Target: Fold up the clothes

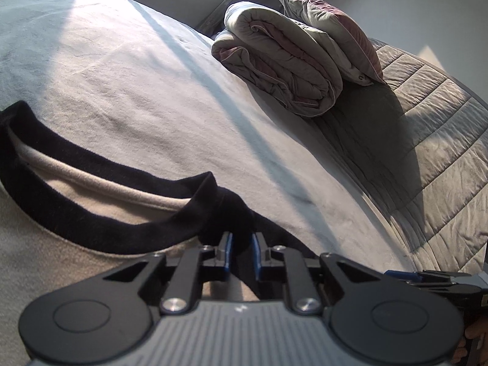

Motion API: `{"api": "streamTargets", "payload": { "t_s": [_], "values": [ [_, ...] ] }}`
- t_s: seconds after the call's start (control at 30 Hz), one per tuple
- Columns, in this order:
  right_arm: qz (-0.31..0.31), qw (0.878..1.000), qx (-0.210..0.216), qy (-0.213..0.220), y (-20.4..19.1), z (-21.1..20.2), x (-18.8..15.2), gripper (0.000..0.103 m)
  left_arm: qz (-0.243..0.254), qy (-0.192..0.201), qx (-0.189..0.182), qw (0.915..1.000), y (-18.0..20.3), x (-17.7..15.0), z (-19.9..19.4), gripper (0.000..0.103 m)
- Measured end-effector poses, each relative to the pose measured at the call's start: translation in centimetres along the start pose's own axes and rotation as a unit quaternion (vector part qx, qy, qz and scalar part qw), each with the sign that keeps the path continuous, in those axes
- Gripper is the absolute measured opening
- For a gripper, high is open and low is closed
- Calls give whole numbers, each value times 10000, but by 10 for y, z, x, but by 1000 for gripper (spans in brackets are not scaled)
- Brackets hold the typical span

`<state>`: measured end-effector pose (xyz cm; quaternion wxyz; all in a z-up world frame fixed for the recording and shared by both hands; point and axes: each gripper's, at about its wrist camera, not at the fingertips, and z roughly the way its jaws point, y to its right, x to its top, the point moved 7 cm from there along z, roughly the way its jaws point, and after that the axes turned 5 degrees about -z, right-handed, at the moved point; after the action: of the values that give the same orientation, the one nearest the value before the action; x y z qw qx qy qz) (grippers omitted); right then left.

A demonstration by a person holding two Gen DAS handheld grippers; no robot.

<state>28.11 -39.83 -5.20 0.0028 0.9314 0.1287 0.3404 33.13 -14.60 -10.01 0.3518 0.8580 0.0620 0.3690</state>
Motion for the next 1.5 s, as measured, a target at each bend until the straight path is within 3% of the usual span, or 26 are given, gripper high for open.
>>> {"api": "streamTargets", "payload": {
  "t_s": [0.07,0.13,0.2,0.23,0.33,0.37,0.43,0.57,0.63,0.7,0.87,1.1,1.27,1.3,1.33,1.37,1.5],
  "values": [
    [-57,9999,22,-138,-1,4,-8,56,40,7,18,10000,0,0,0,15],
    [-176,9994,27,-285,-6,10,-16,49,76,13,37,10000,0,0,-1,15],
    [-349,9987,-31,-360,-12,15,-21,8,143,28,74,9999,0,-1,-2,15],
    [-505,9981,-211,-273,-16,13,-20,4,199,47,101,9997,2,-1,-3,15],
    [-877,9883,-1205,310,-16,4,-4,4,401,134,203,9989,6,-1,-8,17],
    [-888,9855,-1365,469,-15,3,0,4,476,163,243,9984,8,0,-10,17],
    [-797,9852,-1395,604,-14,5,6,4,606,206,317,9974,11,0,-12,18],
    [-877,9879,-1264,203,-17,32,-1,7,653,154,382,9970,11,-1,-9,20],
    [-682,9892,-1258,303,-12,22,-3,22,656,154,385,9970,11,-1,-8,21],
    [-418,9906,-1228,438,-4,7,-5,55,642,143,381,9971,11,-1,-8,21],
    [197,9897,-1331,482,26,-41,-30,58,604,91,306,9977,14,-1,-12,25],
    [822,9864,-1405,236,51,-73,-79,58,677,49,300,9972,19,-4,-10,27],
    [1145,9845,-1325,-111,59,-56,-100,58,645,38,285,9975,18,-5,-10,28],
    [1177,9842,-1326,-32,59,-55,-101,48,642,36,284,9975,18,-5,-10,28],
    [1187,9839,-1335,56,59,-54,-101,32,649,35,287,9975,18,-5,-10,28],
    [1161,9832,-1397,170,57,-55,-97,6,665,31,291,9974,19,-6,-10,28],
    [734,9772,-1825,798,43,-68,-68,7,680,25,290,9973,20,-6,-10,28]
  ]
}}
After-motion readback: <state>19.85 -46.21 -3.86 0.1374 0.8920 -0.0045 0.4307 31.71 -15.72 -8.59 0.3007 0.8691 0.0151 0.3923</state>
